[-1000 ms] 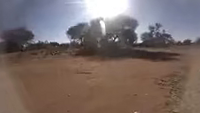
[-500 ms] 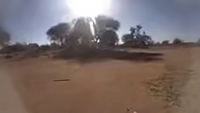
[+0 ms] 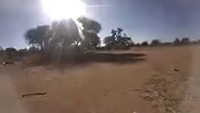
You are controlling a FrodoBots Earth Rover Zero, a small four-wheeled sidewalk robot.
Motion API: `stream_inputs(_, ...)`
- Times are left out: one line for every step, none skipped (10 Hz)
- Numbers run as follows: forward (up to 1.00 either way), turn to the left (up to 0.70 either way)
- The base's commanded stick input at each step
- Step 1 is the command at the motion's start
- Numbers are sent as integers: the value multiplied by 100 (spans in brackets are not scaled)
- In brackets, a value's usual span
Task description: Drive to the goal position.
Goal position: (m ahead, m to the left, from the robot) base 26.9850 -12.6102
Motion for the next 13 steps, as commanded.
stream_inputs(70,0)
stream_inputs(70,0)
stream_inputs(70,0)
stream_inputs(70,0)
stream_inputs(70,0)
stream_inputs(70,0)
stream_inputs(70,9)
stream_inputs(70,27)
stream_inputs(70,27)
stream_inputs(70,27)
stream_inputs(70,27)
stream_inputs(70,27)
stream_inputs(70,27)
